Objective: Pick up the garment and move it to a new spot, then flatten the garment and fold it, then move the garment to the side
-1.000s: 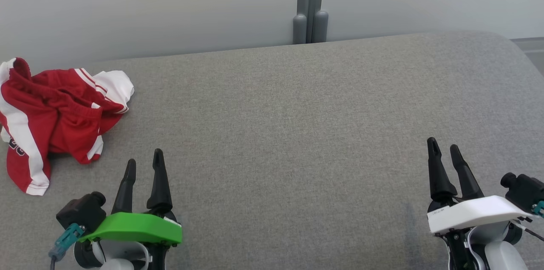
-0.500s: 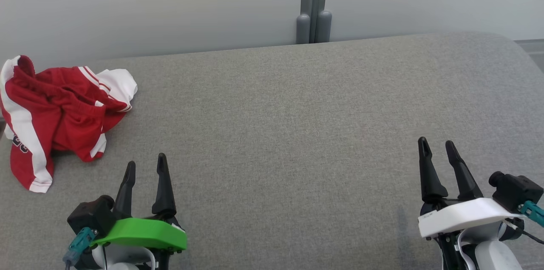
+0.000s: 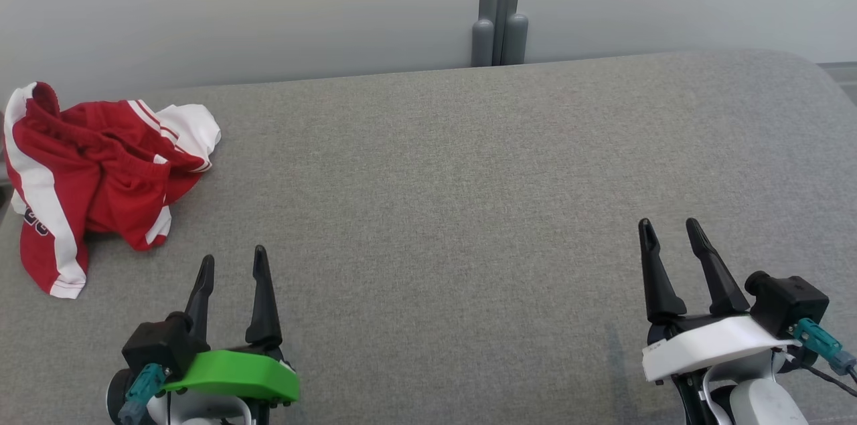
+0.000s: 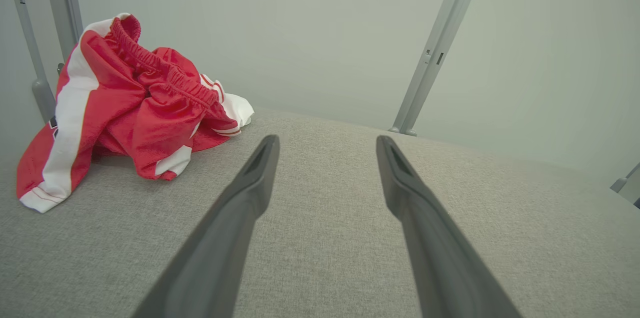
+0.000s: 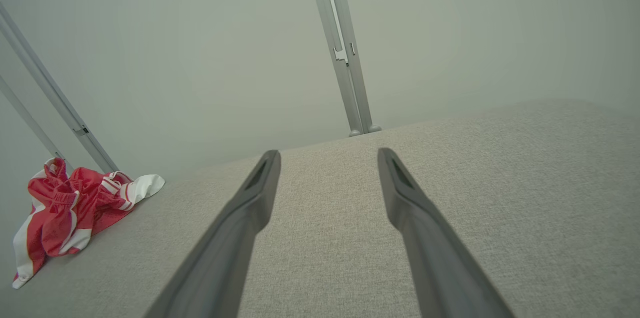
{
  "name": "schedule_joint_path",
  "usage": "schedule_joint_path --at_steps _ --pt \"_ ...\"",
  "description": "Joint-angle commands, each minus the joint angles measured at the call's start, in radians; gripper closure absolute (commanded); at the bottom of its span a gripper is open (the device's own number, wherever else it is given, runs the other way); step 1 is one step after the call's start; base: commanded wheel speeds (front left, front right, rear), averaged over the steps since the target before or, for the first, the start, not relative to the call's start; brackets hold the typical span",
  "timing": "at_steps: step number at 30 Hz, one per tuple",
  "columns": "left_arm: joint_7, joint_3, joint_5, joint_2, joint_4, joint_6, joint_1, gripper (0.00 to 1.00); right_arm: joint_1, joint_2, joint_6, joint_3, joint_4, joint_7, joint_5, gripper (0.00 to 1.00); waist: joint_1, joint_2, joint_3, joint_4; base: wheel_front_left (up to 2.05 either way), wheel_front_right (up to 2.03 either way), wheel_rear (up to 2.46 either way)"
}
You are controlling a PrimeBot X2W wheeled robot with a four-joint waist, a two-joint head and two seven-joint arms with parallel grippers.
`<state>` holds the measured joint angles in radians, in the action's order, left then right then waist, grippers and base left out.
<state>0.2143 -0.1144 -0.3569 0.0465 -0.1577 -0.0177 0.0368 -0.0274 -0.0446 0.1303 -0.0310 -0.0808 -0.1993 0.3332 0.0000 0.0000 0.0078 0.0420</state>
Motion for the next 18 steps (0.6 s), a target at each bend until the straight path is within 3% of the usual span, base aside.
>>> schedule_joint_path --at_steps 1,18 --pt "0.011 0.000 0.029 0.005 0.002 -0.004 -0.009 0.00 -0.007 -0.006 0.001 -0.006 0.002 -0.013 -0.031 0.00 0.0000 0.0000 0.000 0.001 0.00 0.00 0.00" --pt "0.037 0.001 0.117 0.006 -0.010 -0.007 -0.028 0.00 0.011 -0.008 0.001 -0.026 0.004 -0.048 -0.150 0.00 0.0000 0.0000 -0.005 0.006 0.00 0.00 0.00"
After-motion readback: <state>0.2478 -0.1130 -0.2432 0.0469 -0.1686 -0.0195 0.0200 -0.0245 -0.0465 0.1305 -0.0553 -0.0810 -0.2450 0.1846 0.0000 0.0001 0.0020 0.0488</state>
